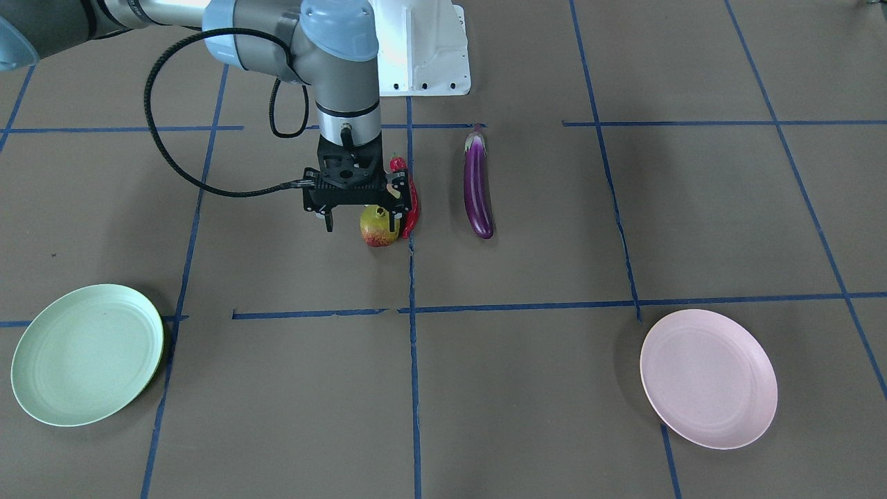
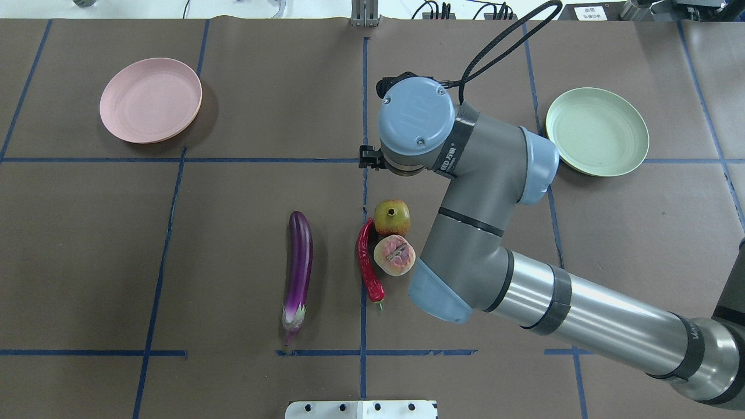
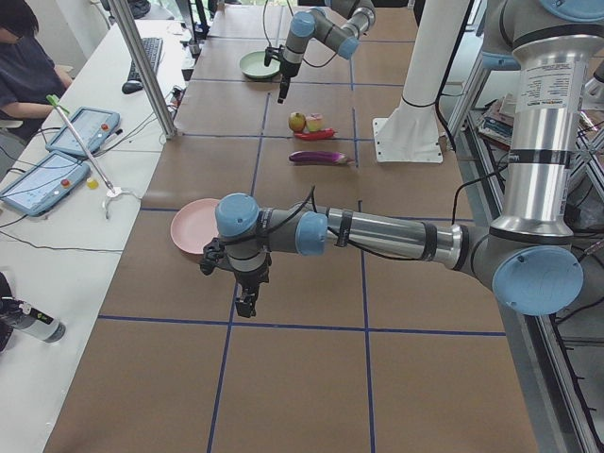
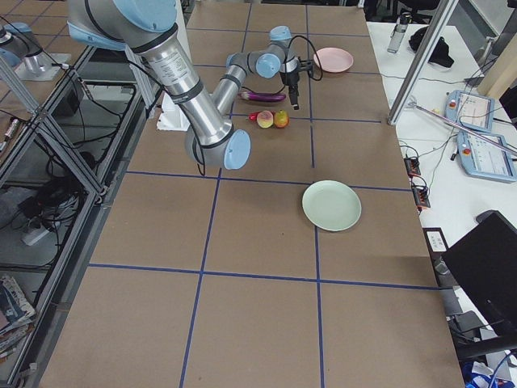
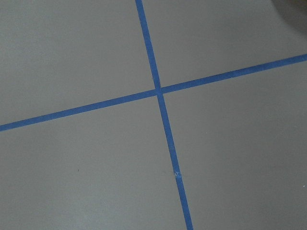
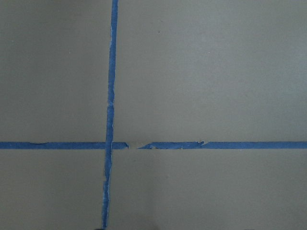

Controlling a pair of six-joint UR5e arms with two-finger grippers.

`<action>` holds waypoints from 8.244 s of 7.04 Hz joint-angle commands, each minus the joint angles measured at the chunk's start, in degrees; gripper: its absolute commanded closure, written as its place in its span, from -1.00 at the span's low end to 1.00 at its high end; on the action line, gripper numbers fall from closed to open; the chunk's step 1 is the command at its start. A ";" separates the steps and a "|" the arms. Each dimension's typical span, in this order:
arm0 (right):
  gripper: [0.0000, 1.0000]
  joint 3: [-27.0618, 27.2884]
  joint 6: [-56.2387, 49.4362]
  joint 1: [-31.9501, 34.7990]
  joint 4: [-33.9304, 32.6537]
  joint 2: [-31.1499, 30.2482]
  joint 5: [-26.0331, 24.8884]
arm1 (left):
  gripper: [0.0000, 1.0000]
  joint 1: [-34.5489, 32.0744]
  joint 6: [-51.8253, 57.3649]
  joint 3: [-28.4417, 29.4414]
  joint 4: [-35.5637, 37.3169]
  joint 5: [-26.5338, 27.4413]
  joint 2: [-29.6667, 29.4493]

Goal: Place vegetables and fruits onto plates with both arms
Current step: 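Move the right gripper down over the yellow-red pear, then close the right gripper on the pear and lift it, then carry the pear to the pale green plate and release it, then move the right gripper back over the pink peach, then grasp the pink peach with the right gripper and lift it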

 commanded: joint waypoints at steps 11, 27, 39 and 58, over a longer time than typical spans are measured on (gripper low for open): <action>-0.99 -7.40 0.16 -5.53 0.08 1.84 -3.08 | -1.00 0.00 0.09 -0.03 0.00 0.00 0.00; 0.92 -0.69 -52.99 37.16 13.65 -27.06 33.46 | -1.00 0.00 0.09 -0.03 0.00 0.00 0.00; -0.99 -11.72 -51.61 32.33 24.57 -24.40 34.35 | -1.00 0.00 0.09 0.06 0.00 -0.09 0.00; -0.99 1.58 2.53 -10.37 0.25 -5.46 -0.98 | -1.00 0.00 0.09 0.06 0.00 -0.09 -0.09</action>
